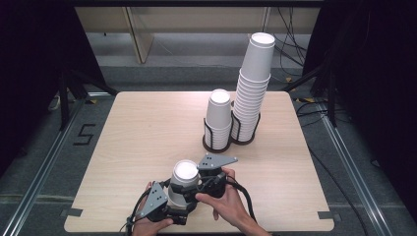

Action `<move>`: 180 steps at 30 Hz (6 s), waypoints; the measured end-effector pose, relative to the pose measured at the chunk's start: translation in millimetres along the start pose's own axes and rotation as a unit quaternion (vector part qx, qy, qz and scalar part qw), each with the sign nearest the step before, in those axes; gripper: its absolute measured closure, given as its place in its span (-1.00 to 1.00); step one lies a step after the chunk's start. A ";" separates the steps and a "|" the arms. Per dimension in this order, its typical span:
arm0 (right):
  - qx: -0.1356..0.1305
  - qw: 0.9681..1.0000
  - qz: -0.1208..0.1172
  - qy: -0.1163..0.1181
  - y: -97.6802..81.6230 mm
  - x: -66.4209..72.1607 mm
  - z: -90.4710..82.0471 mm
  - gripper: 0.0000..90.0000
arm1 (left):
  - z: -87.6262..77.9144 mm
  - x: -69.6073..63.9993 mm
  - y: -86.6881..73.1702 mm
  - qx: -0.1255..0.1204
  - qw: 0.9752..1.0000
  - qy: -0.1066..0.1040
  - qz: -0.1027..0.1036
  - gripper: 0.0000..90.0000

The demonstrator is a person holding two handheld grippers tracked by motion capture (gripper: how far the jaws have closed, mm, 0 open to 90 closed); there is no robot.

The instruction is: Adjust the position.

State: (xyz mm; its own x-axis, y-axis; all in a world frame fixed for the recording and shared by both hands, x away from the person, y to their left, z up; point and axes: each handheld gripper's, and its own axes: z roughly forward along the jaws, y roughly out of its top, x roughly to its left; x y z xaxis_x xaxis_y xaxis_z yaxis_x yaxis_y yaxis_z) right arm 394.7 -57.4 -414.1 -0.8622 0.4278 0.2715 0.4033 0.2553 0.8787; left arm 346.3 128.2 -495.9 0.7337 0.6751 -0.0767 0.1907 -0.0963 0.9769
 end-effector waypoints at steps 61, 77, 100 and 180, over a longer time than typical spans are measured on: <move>0.044 0.996 0.040 0.061 14.9 -29.6 -44.6 -0.44 | -10.6 -0.1 9.3 0.004 0.989 0.009 0.146 -0.94; 0.039 0.996 0.039 0.067 13.1 -29.8 -42.1 -0.42 | -9.2 2.4 9.0 0.011 0.991 0.007 0.134 -0.93; 0.065 0.996 0.003 0.066 14.8 -26.9 -40.8 -0.57 | -12.5 4.7 12.8 0.051 0.985 -0.010 0.163 -0.69; 0.254 0.936 -0.195 0.144 -4.2 -26.6 -36.6 -0.47 | -18.0 5.7 19.1 0.020 0.984 -0.146 0.101 -0.92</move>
State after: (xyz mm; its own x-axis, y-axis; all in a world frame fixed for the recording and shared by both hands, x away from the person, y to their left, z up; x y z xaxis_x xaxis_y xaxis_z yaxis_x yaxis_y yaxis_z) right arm 404.7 -101.7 -410.6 -0.9916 -0.0169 0.1286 0.0718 0.7545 0.6523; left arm 342.5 143.4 -474.0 0.9144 0.4005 0.0588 0.0424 -0.2393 0.9700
